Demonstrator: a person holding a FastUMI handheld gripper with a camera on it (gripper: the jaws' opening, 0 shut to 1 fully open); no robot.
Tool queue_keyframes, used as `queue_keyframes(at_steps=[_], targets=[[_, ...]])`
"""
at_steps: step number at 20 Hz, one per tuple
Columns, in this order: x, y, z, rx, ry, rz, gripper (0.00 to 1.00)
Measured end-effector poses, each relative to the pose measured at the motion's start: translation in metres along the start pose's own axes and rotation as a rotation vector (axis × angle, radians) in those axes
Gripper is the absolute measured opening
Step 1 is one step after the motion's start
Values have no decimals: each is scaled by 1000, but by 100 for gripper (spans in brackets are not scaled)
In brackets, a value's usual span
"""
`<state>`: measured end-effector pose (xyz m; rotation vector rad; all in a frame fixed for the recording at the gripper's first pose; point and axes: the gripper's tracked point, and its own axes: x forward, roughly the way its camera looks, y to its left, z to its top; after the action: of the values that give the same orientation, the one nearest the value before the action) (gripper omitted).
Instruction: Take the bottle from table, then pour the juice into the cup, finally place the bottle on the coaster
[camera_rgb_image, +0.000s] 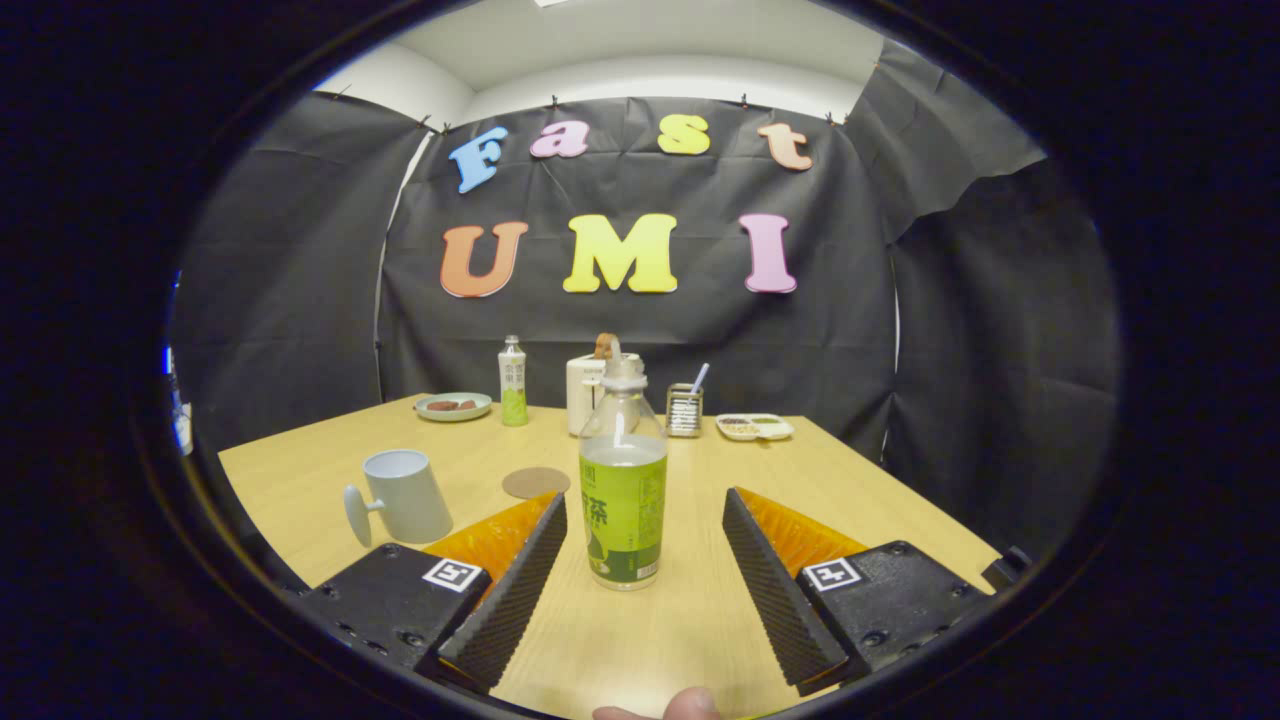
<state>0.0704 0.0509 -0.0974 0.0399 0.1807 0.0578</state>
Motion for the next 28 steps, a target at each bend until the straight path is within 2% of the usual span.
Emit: queue_keyframes(at_steps=[12, 16, 22, 28], targets=[[65, 11, -31, 42, 114, -39, 100], [88, 16, -27, 57, 117, -39, 100], [93, 22, -15, 66, 98, -44, 100], [94, 28, -4, 51, 87, -51, 85]])
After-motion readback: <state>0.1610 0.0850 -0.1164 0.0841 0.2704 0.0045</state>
